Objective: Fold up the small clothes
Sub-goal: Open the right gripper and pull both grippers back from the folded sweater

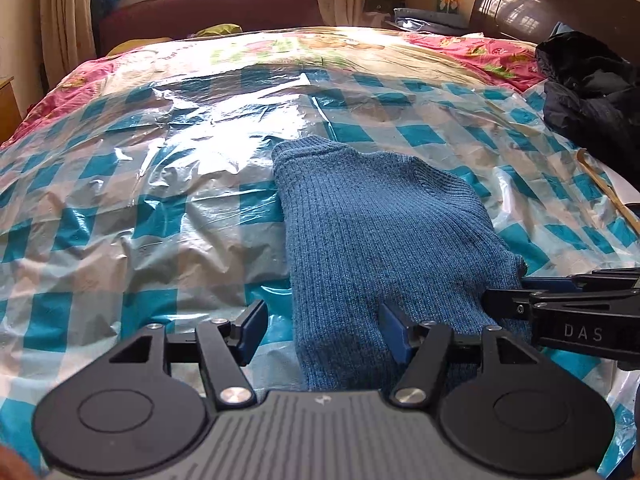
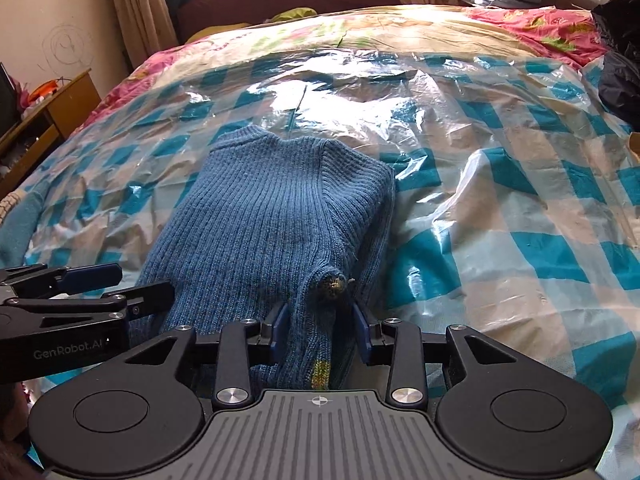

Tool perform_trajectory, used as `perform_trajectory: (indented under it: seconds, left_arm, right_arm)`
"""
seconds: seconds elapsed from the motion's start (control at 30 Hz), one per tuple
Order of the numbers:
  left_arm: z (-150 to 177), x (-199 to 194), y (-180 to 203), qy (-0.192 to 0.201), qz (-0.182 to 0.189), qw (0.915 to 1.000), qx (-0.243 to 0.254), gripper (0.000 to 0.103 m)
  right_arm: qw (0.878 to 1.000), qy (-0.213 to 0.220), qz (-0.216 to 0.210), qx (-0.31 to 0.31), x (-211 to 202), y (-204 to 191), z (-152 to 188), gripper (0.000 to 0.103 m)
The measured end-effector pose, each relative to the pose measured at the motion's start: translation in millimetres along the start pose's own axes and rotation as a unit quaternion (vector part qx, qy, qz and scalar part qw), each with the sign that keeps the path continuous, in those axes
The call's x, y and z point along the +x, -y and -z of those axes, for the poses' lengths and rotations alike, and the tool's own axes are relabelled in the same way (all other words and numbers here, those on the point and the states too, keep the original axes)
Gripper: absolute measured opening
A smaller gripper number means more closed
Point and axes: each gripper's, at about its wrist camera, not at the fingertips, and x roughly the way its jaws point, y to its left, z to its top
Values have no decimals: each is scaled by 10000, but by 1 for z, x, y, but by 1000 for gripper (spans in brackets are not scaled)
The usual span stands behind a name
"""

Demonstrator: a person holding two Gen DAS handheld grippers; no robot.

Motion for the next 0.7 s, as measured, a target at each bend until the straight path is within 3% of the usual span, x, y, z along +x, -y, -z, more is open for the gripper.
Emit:
perform_trajectory:
  seconds: [0.3,0.7]
  left_arm:
    - [14,-3,-2,-41,-13,10000,-47,74]
    - [34,-13,-6,-63,-217,9997,-8,90]
  right_arm:
    - [9996,36,228,-135,-11,-12,8,35]
    - [9985,163,489,-203,-27,-27,23,53]
